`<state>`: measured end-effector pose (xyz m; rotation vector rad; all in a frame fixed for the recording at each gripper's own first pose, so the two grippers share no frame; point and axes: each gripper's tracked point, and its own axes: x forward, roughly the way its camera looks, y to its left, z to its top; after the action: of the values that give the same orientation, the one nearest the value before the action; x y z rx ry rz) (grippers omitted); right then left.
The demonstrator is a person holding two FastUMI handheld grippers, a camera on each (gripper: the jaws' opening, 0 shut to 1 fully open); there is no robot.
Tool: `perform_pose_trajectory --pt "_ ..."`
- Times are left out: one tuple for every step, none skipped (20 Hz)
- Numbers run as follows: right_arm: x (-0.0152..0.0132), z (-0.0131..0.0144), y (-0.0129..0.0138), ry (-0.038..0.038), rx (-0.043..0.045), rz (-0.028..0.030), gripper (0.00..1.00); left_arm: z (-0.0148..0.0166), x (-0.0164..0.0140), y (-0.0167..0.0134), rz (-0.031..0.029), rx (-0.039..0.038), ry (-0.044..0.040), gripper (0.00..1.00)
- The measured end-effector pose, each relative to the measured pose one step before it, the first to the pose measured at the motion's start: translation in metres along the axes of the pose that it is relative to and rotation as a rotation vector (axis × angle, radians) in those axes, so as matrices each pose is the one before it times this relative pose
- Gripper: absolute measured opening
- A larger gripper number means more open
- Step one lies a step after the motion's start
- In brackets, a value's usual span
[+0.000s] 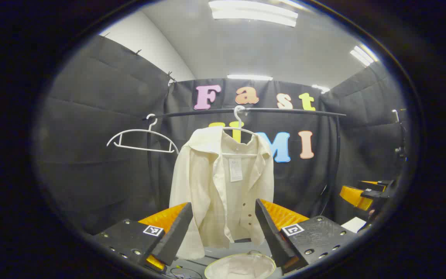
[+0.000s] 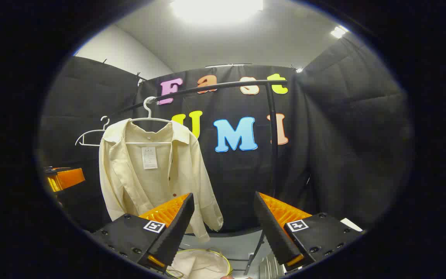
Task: Grasp the clothes on the hanger with both hands and then place them into the laundry hamper below.
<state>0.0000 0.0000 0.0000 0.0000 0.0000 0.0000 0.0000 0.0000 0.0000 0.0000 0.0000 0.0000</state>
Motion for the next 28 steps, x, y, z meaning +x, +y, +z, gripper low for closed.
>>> perform_pose_trajectory --pt "0.00025 0.00021 0.00000 0.00391 0.00251 -0.00253 0.98 0.00073 -0.00039 0.00125 0.00634 -0.00323 0.00040 0.94" --pt "0.00071 0.00014 0.00051 0.00192 -0.00184 -0.00116 0.98 0.00005 -0.00078 0.00061 0.00481 -0.00721 0.00126 0.94" --pt "0.00030 0.00037 0.00021 0.00170 -0.00511 -0.00055 0.98 0.00069 0.00014 0.00076 0.00227 -0.00689 0.00144 0.95" --pt "0.00059 -0.00172 0.00018 0.00360 -0.00471 -0.00030 0.98 -0.00050 -0.00008 0.00177 0.00273 -0.00596 0.00167 0.94" --pt "0.00081 -0.00028 0.00078 0.00291 -0.00139 0.00026 0.98 0.00067 0.00056 0.00115 -0.00006 -0.00234 0.00100 0.94" --pt "-0.00118 -0.00092 0.00047 0.00313 0.00174 -0.00038 0.98 -0.00018 0.00001 0.00011 -0.00023 0.00186 -0.00083 0.94" --pt "0.00002 0.00019 0.00138 0.00298 0.00492 -0.00033 0.98 0.00037 0.00047 0.00070 0.00185 0.00536 0.00016 0.95" --pt "-0.00075 0.00028 0.00142 -0.00094 0.00543 0.00094 0.98 -0.00015 0.00010 -0.00008 0.00127 0.00610 0.00050 0.94" --pt "0.00023 0.00179 0.00133 -0.00154 0.00224 -0.00062 0.98 0.00037 0.00095 0.00044 0.00020 0.00280 0.00075 0.94" --pt "0.00081 0.00047 0.00172 -0.00148 -0.00184 0.00150 0.98 0.00001 -0.00087 0.00085 0.00034 -0.00271 0.00205 0.94" --pt "0.00091 0.00103 0.00137 0.00190 -0.00384 0.00179 0.98 0.00024 -0.00005 -0.00037 -0.00420 -0.00507 0.00097 0.94" --pt "0.00126 0.00062 0.00105 -0.00107 -0.00323 0.00127 0.98 0.00173 0.00073 -0.00073 -0.00302 -0.00209 -0.00263 0.94" --pt "0.00148 0.00266 0.00111 -0.00300 -0.00120 -0.00060 0.98 0.00313 0.00134 -0.00057 -0.00065 0.00344 -0.00512 0.94" --pt "0.00156 0.00156 0.00080 -0.00362 0.00099 0.00059 0.98 0.00126 0.00075 0.00106 -0.00034 0.00703 -0.00531 0.95" --pt "0.00076 0.00190 0.00143 -0.00100 0.00162 0.00217 0.98 0.00149 0.00102 0.00060 0.00019 0.00651 -0.00323 0.95" --pt "0.00006 0.00120 0.00205 -0.00029 0.00011 0.00243 0.98 0.00226 0.00171 0.00039 -0.00118 0.00243 -0.00531 0.95" --pt "-0.00012 0.00205 0.00147 -0.00235 -0.00297 0.00207 0.98 0.00289 0.00161 -0.00013 -0.00370 -0.00293 -0.00435 0.94" --pt "0.00019 0.00129 0.00186 -0.00129 -0.00524 -0.00027 0.98 0.00046 -0.00123 -0.00074 -0.00434 -0.00558 -0.00133 0.94" --pt "0.00011 0.00145 0.00065 -0.00248 -0.00471 -0.00145 0.98 0.00102 0.00024 0.00017 -0.00557 -0.00466 -0.00230 0.94" --pt "-0.00039 0.00077 0.00102 -0.00223 -0.00272 -0.00231 0.98 0.00180 0.00085 0.00009 -0.00459 -0.00083 -0.00441 0.94" --pt "-0.00026 0.00179 0.00056 -0.00216 -0.00053 -0.00441 0.98 0.00111 0.00209 0.00076 -0.00438 0.00409 -0.00081 0.94" --pt "0.00076 0.00024 0.00099 0.00214 0.00136 -0.00603 0.98 -0.00106 0.00079 0.00097 -0.00545 0.00659 0.00324 0.94" --pt "0.00057 0.00030 0.00041 0.00293 0.00302 -0.00551 0.98 -0.00001 0.00136 0.00064 -0.00649 0.00652 0.00305 0.94" --pt "-0.00023 0.00006 0.00037 0.00256 0.00191 -0.00544 0.98 -0.00003 0.00235 0.00085 -0.00340 0.00339 0.00090 0.94" --pt "-0.00031 0.00041 -0.00046 0.00077 -0.00059 -0.00768 0.98 -0.00013 0.00297 0.00100 -0.00317 -0.00240 0.00192 0.94" --pt "0.00045 -0.00031 -0.00116 0.00170 -0.00316 -0.01029 0.98 0.00106 0.00251 -0.00028 -0.00501 -0.00722 0.00257 0.94" --pt "-0.00026 -0.00017 -0.00116 0.00522 -0.00185 -0.01087 0.98 0.00170 0.00258 0.00052 -0.00137 -0.00776 0.00132 0.95" --pt "-0.00017 -0.00106 -0.00082 0.00884 0.00092 -0.00865 0.98 0.00207 0.00331 0.00154 0.00097 -0.00686 -0.00124 0.95"
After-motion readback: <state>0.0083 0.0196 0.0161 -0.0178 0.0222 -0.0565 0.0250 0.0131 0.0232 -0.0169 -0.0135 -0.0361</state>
